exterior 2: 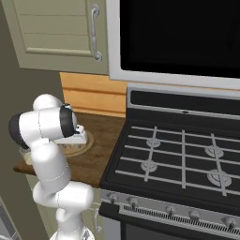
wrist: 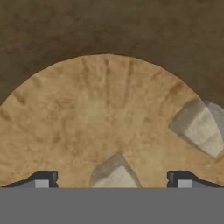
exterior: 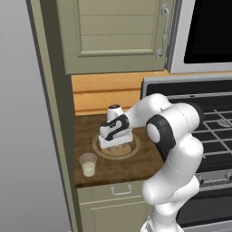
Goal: Grab a lemon wedge from the fridge and one ice cube from the ice bowl, and put them in the glass of lemonade.
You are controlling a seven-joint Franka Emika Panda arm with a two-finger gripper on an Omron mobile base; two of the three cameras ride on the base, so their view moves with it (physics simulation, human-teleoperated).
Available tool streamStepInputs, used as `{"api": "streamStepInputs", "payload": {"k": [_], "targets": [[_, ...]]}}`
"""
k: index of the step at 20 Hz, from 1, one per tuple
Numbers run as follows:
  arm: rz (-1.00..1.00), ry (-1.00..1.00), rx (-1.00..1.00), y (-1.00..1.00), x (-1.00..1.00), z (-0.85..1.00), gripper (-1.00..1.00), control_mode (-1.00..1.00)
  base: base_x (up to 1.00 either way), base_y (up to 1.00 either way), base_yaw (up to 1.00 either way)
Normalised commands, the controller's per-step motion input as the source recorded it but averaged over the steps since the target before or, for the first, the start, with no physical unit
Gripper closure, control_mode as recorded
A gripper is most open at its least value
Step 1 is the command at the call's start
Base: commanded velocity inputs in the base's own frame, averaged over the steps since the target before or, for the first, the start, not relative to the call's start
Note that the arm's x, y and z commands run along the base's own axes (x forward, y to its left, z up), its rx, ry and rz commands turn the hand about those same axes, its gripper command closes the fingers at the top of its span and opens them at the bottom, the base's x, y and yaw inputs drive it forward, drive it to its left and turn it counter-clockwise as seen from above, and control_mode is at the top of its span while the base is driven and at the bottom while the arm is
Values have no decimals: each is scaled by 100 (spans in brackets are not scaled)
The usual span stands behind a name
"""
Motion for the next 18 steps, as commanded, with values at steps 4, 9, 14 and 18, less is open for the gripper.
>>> {"api": "streamStepInputs", "payload": {"k": [4,9,14,18], "targets": [[0,0,0,0,0,-21,-100,-100,0,0,0],[0,0,0,0,0,0,-100,-100,0,0,0],[0,0,0,0,0,0,100,-100,0,0,0],[0,0,0,0,0,0,100,-100,0,0,0]]}}
